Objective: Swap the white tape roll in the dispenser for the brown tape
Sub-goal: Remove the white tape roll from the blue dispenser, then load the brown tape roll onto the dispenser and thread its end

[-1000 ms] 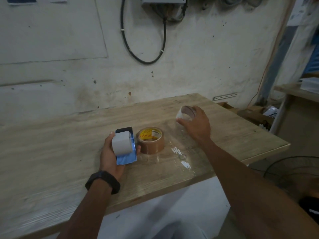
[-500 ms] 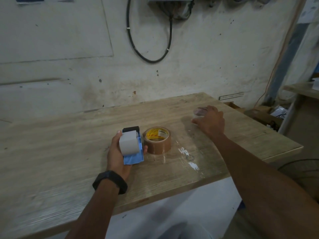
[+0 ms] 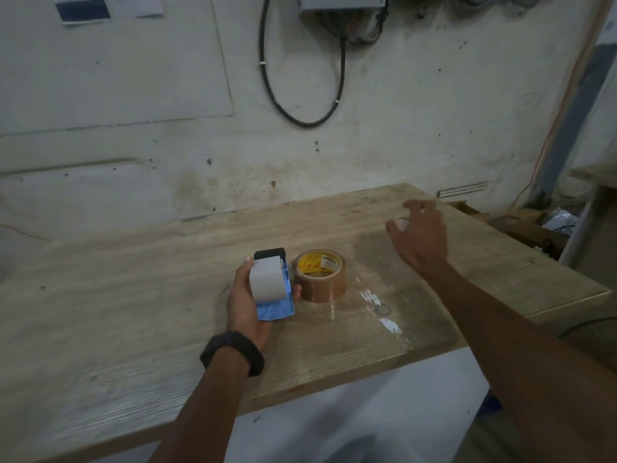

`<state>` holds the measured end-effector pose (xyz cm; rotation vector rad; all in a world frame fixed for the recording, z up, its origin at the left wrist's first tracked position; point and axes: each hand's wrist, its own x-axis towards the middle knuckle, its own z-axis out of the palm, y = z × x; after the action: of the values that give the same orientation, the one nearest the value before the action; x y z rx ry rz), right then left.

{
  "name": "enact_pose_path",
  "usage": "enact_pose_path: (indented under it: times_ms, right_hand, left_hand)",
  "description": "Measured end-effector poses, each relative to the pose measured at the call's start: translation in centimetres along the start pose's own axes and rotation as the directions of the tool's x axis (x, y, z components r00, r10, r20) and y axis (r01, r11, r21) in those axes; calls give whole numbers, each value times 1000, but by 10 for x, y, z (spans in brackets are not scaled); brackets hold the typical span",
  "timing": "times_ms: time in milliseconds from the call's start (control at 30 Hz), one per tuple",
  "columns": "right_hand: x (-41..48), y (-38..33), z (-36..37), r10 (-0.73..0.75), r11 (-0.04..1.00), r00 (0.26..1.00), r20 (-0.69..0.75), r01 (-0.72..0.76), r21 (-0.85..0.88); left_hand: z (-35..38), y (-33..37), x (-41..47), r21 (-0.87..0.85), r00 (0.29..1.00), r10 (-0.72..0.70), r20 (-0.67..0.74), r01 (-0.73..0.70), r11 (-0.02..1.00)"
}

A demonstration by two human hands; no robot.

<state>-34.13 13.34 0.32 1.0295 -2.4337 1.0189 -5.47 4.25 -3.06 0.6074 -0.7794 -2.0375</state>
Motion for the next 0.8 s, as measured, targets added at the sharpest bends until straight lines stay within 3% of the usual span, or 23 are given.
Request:
enact_pose_path:
  times_ms: [67,167,267,367,467,567,800]
  right_hand:
    - [-6,-24,-3,-146,969,980,136,114,218]
    - [-23,-64,-7,-336,897,866,370,174,406]
    - [-40,-90,-4,-387,913,760,523,237,331]
    - [-53,-99,-3,-364,931,709,604,292,218]
    - [-66,-103,-2,-344,919,724,598,391,56]
    - [-70,-105,-4,-299,925,756,583,380,-18]
    - [-71,-97,2,-243,970,785,570,200,138]
  left_hand:
    - [0,0,0,3,1000,14,-6,-14,1000]
    - [1,1,-3,-15,999,23,-27,-24,1000]
    - [2,3,-7,-25,996,57,-62,-59,998]
    - [0,5,-8,-22,987,107,-124,-111,994]
    - [0,7,-10,-45,978,137,-158,-146,988]
    - [2,8,-14,-79,981,127,-146,-140,987]
    - [4,9,-16,-108,978,115,-172,-135,985]
